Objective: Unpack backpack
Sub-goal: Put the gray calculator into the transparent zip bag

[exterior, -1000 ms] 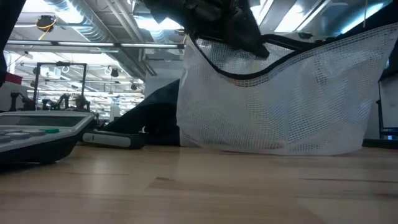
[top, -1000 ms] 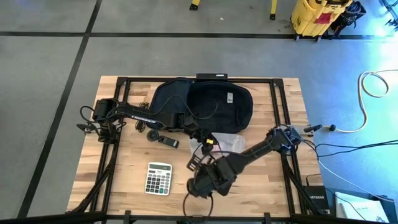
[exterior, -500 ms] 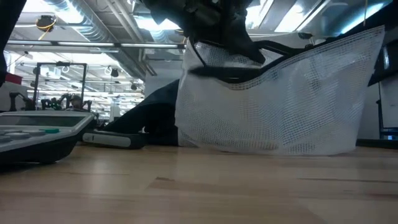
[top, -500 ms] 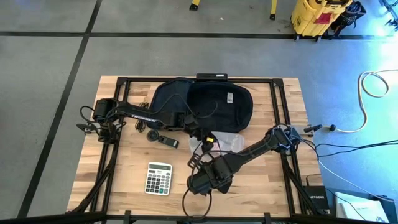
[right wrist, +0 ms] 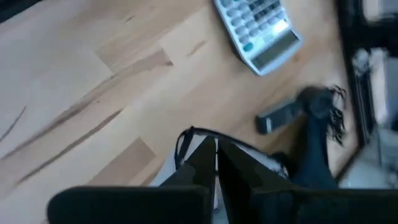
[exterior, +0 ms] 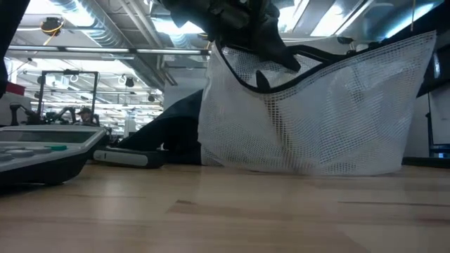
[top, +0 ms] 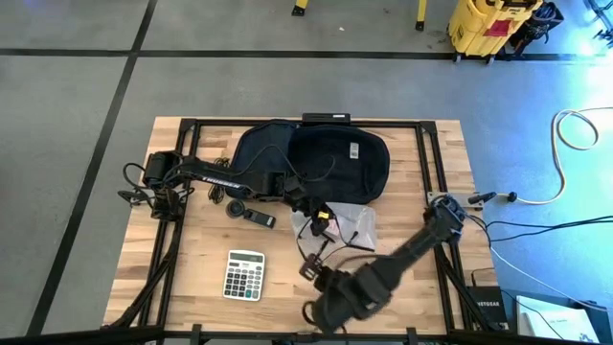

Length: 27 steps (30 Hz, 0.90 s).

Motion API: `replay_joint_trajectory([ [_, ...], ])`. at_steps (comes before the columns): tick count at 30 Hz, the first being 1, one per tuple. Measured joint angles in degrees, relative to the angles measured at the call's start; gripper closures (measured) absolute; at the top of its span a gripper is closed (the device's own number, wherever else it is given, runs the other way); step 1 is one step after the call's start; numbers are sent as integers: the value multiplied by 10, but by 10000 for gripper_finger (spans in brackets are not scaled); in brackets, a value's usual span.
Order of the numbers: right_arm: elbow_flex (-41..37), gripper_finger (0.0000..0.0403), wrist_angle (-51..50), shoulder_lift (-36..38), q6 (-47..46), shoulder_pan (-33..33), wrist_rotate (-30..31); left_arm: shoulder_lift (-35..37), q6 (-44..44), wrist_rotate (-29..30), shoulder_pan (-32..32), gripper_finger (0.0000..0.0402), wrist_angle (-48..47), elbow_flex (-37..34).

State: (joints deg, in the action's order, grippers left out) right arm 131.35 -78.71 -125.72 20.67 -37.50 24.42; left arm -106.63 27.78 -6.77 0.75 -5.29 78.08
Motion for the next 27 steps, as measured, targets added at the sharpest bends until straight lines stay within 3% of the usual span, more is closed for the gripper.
replay_joint_trajectory([
  [7, -36, 403, -22, 4, -137, -50, 61, 0, 4, -1, 0, 402, -1, 0],
  [12, -179, 403, 45, 64, -235, -77, 111, 0, 15, -2, 0, 402, -1, 0],
  [16, -405, 403, 247, 176, -310, -112, 197, 0, 15, -5, 1, 402, -1, 0],
  [20, -639, 403, 610, 254, -328, -144, 271, 0, 42, -7, 1, 402, -1, 0],
  [21, -679, 403, 703, 255, -323, -144, 264, 0, 57, -7, 1, 402, -1, 0],
  [23, -732, 403, 832, 250, -311, -142, 189, 0, 80, -8, 1, 402, 2, 0],
  [25, -750, 403, 895, 239, -310, -137, 125, 0, 86, -14, 1, 402, 10, 0],
  [27, -750, 403, 904, 225, -313, -135, 110, 0, 95, -21, 0, 402, 18, 0],
])
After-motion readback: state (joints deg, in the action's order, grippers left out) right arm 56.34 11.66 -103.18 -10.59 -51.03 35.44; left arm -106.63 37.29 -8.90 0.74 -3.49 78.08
